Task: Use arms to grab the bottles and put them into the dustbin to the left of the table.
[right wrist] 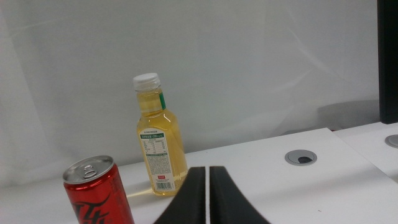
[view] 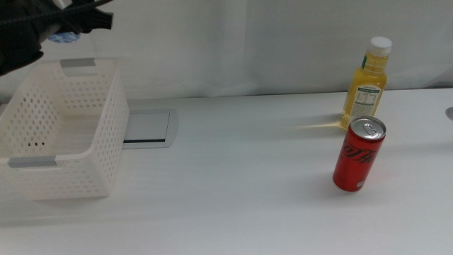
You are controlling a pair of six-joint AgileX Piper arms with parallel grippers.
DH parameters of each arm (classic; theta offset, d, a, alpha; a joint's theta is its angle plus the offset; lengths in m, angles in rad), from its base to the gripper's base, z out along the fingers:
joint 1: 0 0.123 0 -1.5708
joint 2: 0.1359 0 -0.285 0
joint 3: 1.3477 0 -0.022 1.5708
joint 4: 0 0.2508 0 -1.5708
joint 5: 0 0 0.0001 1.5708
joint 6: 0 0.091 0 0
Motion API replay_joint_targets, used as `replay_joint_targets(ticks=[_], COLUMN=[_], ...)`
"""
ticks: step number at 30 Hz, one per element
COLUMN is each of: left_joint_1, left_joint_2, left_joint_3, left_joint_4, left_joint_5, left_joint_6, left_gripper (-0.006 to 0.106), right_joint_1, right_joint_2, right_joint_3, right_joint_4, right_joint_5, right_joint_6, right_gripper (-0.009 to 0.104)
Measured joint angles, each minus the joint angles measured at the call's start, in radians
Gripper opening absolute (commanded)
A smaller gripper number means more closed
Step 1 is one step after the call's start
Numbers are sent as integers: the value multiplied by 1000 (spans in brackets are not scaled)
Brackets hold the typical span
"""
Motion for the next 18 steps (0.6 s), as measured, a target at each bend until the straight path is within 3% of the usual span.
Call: replay_joint_targets(ticks=[6, 11, 18], left_joint_1=[27, 95, 125], left_joint_2=[0, 0, -7], left_joint_3=[2, 12, 83], left_joint_4=[-2, 11, 247], left_joint_5=[28, 61, 99], left_joint_6=[-3, -131, -466], left_gripper=[-3, -3, -3], right_joint_1=[0, 0, 0], right_joint_2=[0, 0, 0], right_joint_3=[0, 0, 0], right_joint_4=[0, 0, 0], right_joint_5=[0, 0, 0], right_joint_6=[0, 0, 0], right_gripper=[-3, -3, -3])
